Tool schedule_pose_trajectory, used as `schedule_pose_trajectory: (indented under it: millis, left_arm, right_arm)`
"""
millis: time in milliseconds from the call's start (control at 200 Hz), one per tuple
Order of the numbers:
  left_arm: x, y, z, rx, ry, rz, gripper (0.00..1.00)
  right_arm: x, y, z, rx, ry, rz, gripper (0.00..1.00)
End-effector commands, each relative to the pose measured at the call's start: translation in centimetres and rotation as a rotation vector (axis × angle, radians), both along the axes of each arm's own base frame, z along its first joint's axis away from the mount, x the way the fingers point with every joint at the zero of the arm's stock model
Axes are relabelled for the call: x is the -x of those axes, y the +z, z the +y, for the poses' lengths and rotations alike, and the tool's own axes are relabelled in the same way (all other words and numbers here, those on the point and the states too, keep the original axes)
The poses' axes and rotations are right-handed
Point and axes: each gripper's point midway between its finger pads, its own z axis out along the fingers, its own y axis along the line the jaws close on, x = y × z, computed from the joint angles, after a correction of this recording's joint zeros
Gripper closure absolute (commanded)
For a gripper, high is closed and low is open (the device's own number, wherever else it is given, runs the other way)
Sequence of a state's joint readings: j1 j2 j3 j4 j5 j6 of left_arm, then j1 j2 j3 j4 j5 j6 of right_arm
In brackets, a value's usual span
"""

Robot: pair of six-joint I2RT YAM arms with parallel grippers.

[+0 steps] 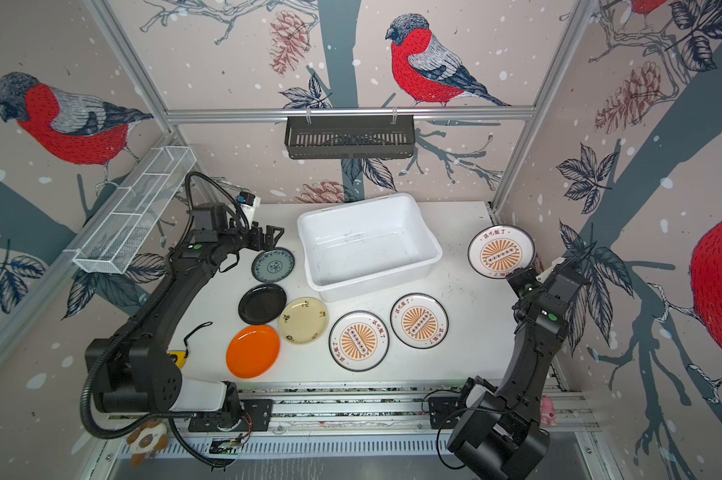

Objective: Place the plates into the plastic bin on the countertop
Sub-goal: 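Lift the sunburst plate upright with the right gripper, then carry the plate over the white bin and lower it inside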

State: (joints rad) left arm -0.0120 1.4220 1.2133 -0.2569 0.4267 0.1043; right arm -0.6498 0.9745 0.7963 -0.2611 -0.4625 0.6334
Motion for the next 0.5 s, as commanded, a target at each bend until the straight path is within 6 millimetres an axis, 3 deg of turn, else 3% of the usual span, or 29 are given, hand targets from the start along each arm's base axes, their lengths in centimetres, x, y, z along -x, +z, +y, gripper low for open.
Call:
schedule_pose_trajectory:
  millis: [0, 215, 320, 495]
  left_arm:
    - [-0.2, 0.7, -0.4, 0.015, -0.022, -0.012, 0.05]
    - [-0.7, 1.8, -0.5, 0.023, -0.022, -0.025, 0.05]
    - [-0.9, 2.3, -0.5, 0.018, -0.021, -0.032, 0.05]
    - [-1.1, 2.8, -0.5, 0.019, -0.023, -0.029, 0.05]
  right_arm:
    - [-0.7, 2.0, 0.5, 0.009, 0.021, -0.031, 0.99]
    - [-3.2, 6.0, 3.4, 0.036, 0.107, -0.077, 0.99]
    - [-5.1, 7.4, 6.5, 0.049, 0.186, -0.083, 0.99]
    - [-8.3, 8.5, 14.1, 0.065, 0.364, -0.087, 1.0]
